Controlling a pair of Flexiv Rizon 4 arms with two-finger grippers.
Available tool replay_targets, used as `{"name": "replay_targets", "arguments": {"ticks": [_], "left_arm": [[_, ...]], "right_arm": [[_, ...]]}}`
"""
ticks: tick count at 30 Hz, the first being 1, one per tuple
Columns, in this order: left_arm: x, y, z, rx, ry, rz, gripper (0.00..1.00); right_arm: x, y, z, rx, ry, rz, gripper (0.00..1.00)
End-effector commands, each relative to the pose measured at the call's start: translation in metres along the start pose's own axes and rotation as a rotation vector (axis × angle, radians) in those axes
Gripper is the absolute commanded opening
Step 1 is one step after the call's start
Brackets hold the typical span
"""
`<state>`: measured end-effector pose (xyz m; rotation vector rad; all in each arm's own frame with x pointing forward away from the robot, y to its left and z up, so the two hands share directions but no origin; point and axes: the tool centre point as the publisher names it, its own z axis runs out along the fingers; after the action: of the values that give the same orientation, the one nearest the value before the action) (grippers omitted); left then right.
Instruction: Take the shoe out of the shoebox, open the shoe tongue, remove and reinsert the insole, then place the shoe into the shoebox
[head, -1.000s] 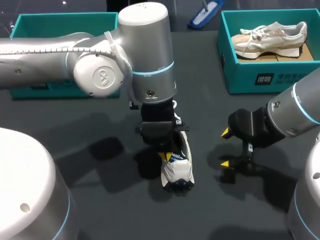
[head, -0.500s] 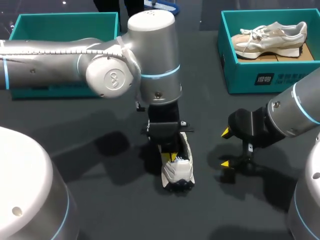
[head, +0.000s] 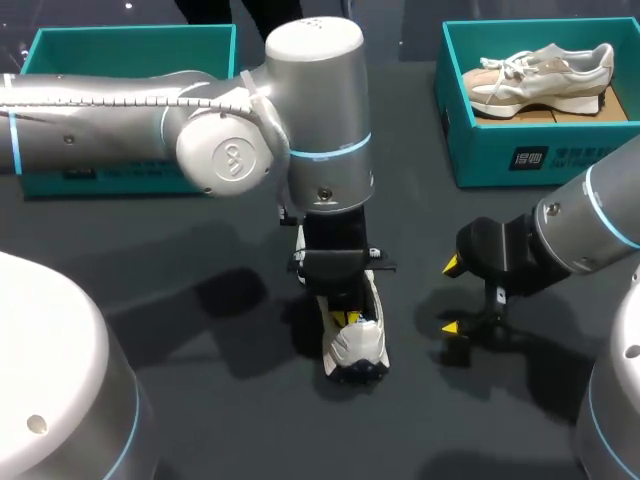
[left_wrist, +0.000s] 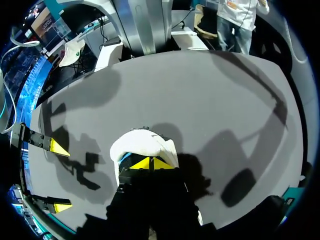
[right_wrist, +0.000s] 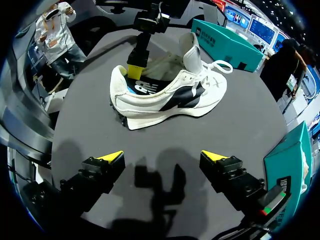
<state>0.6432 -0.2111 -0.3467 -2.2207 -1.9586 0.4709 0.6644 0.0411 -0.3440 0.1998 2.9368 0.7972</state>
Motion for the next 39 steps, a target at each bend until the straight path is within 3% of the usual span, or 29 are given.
{"name": "replay_targets", "arguments": {"ticks": [1, 9, 17, 22, 31, 39], "left_arm": [[-0.007, 0.013, 0.022, 0.015, 0.016, -0.016, 0.00], [-0.004, 0.024, 0.034, 0.036, 0.035, -0.043, 0.00], [-0.002, 0.011, -0.003, -0.059, 0.057, -0.030, 0.00], [0.001, 0.009, -0.009, -0.098, 0.100, -0.048, 0.00], [0.013, 0.021, 0.019, -0.071, 0.202, -0.103, 0.00], [0.012, 0.041, 0.054, -0.033, 0.235, -0.147, 0.00]], "right_arm": [[0.002, 0.000, -0.001, 0.001, -0.002, 0.000, 1.00], [0.002, 0.000, -0.001, 0.001, -0.002, 0.000, 1.00], [0.002, 0.000, -0.001, 0.001, -0.002, 0.000, 1.00], [0.002, 0.000, -0.001, 0.001, -0.002, 0.000, 1.00], [0.002, 0.000, -0.001, 0.001, -0.002, 0.000, 1.00], [0.002, 0.000, -0.001, 0.001, -0.002, 0.000, 1.00]]}}
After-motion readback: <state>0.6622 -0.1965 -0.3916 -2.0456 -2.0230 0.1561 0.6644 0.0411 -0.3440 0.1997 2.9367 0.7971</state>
